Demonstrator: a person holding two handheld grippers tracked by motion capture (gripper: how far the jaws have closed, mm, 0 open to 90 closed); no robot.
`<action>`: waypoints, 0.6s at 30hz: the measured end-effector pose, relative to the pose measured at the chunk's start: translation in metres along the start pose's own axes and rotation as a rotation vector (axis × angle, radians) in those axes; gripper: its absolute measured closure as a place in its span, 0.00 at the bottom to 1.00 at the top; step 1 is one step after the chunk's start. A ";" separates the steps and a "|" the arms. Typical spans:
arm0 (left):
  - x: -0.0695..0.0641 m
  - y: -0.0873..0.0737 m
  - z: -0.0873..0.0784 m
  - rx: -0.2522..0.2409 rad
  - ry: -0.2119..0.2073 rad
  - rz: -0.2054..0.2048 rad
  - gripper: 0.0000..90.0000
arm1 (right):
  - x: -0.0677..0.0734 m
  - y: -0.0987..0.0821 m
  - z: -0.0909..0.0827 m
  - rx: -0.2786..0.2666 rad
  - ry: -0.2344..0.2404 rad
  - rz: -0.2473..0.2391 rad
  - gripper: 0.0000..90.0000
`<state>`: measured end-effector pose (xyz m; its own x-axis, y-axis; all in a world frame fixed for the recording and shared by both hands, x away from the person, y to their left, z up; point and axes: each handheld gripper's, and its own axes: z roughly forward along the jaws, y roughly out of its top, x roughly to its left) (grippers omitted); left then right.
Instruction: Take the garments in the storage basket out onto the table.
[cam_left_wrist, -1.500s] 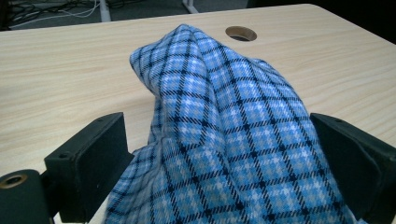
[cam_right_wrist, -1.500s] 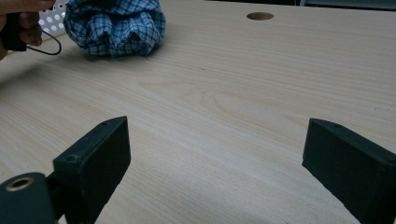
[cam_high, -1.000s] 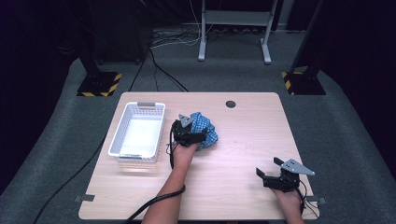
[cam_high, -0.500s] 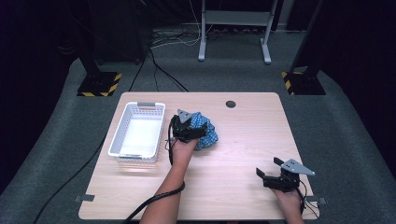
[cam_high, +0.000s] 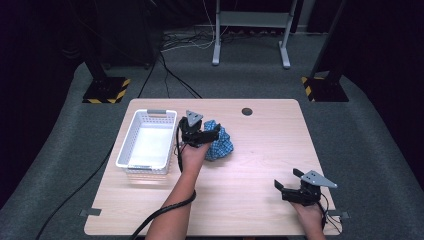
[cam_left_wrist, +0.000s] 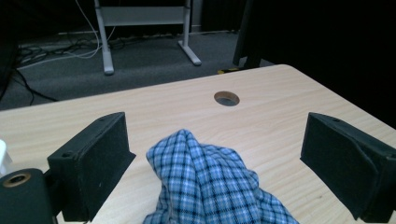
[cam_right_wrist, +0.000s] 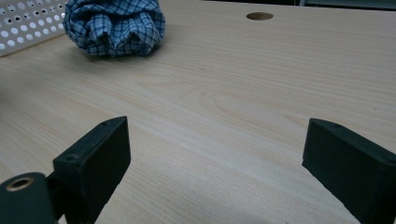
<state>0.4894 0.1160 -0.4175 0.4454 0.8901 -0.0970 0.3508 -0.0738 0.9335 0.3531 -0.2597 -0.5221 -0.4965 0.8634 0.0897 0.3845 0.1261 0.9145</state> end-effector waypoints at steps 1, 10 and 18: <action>0.000 0.002 -0.001 -0.003 0.000 0.003 0.08 | 0.000 0.000 0.000 0.000 0.000 0.000 0.07; 0.001 0.014 -0.011 -0.033 0.004 0.012 0.08 | 0.000 0.000 0.000 0.001 -0.001 0.002 0.07; 0.003 0.015 -0.016 -0.035 0.011 0.016 0.08 | 0.000 0.000 0.000 0.001 -0.002 0.003 0.07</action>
<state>0.4829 0.1244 -0.3985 0.4416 0.8938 -0.0785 0.3143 -0.0722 0.9466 0.3533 -0.2598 -0.5221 -0.4943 0.8645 0.0915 0.3862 0.1241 0.9140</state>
